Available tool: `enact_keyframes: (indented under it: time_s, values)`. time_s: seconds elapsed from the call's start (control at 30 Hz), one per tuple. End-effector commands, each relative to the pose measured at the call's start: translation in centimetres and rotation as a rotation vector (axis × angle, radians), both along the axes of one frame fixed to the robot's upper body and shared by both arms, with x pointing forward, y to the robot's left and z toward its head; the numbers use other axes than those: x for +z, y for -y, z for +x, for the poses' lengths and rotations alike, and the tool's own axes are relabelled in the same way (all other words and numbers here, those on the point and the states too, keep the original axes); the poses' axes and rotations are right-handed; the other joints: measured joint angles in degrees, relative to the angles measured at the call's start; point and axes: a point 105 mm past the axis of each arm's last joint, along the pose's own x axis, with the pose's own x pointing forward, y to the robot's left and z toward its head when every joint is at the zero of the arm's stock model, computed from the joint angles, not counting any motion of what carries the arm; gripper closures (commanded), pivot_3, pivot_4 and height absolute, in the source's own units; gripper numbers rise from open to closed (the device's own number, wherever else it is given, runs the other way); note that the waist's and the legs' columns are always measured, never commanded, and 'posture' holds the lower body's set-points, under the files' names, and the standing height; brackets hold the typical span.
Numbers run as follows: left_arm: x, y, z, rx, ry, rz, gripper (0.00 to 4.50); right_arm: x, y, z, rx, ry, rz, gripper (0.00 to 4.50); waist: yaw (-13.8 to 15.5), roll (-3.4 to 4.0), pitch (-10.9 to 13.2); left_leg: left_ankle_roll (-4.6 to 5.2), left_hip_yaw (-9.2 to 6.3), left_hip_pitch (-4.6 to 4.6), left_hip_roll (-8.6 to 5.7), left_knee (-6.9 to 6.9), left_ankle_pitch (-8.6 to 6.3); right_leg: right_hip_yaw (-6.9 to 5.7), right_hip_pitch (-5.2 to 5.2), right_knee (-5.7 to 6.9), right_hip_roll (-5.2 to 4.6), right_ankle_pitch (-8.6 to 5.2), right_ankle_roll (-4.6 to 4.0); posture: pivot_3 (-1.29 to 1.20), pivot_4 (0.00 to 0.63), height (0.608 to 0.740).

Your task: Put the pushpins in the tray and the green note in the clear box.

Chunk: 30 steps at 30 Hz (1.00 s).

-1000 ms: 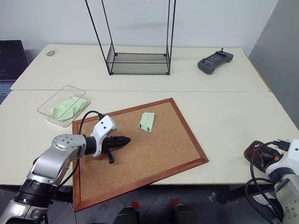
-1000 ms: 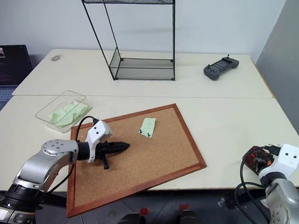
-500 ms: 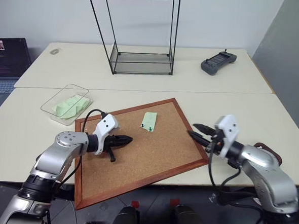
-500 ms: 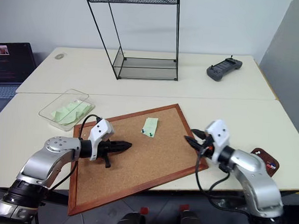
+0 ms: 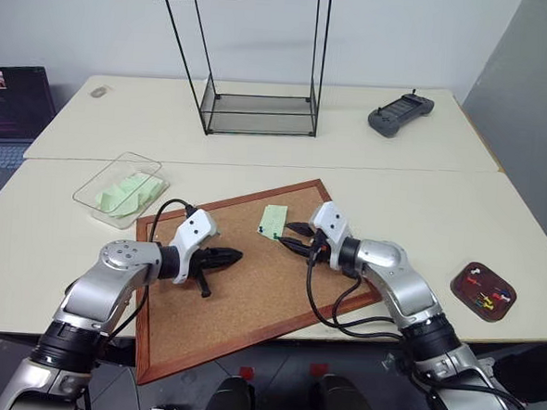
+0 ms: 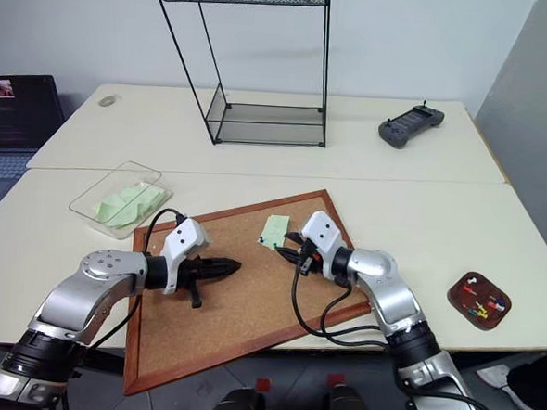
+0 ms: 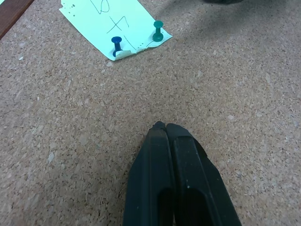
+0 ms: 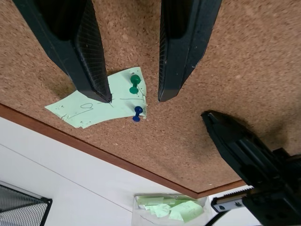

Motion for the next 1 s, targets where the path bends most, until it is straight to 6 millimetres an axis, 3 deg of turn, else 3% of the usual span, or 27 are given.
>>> enact_keyframes:
  time_s: [0.03,0.4,0.77,1.0]
  values:
    - [-2.0,-0.9,-0.8,0.034,-0.086,0.052,4.5,1.0,-1.0,0.8,0.026,0.043,0.018,2.85,-0.1,0.0,0.0,0.0,0.0,0.01,0.0,0.0,0.0,0.01,0.0,0.01,0.0,0.0,0.0,0.0,0.15,0.74]
    - [-1.7,-1.4,-0.7,0.042,-0.085,0.059,4.5,-0.3,-3.0,1.9,0.083,0.026,-0.031,2.85,-0.7,0.01,0.0,0.0,-0.01,0.01,0.0,0.0,0.0,0.0,0.0,0.03,0.0,0.01,-0.02,0.0,0.15,0.74]
    - [-1.6,-1.4,-0.9,0.053,-0.083,0.057,4.5,-1.1,-3.4,2.2,0.096,-0.015,-0.044,2.85,-1.2,0.01,0.0,0.0,-0.02,0.06,0.02,0.0,0.0,0.01,0.02,0.07,0.0,0.02,-0.03,0.0,0.15,0.74]
    - [-1.4,-1.7,-0.7,0.066,-0.08,0.058,4.5,-1.1,-3.5,2.1,0.109,-0.017,-0.046,4.22,-1.2,0.02,0.0,0.0,-0.03,0.06,0.03,-0.02,0.0,0.0,0.01,0.08,0.0,0.02,-0.03,0.0,0.15,0.74]
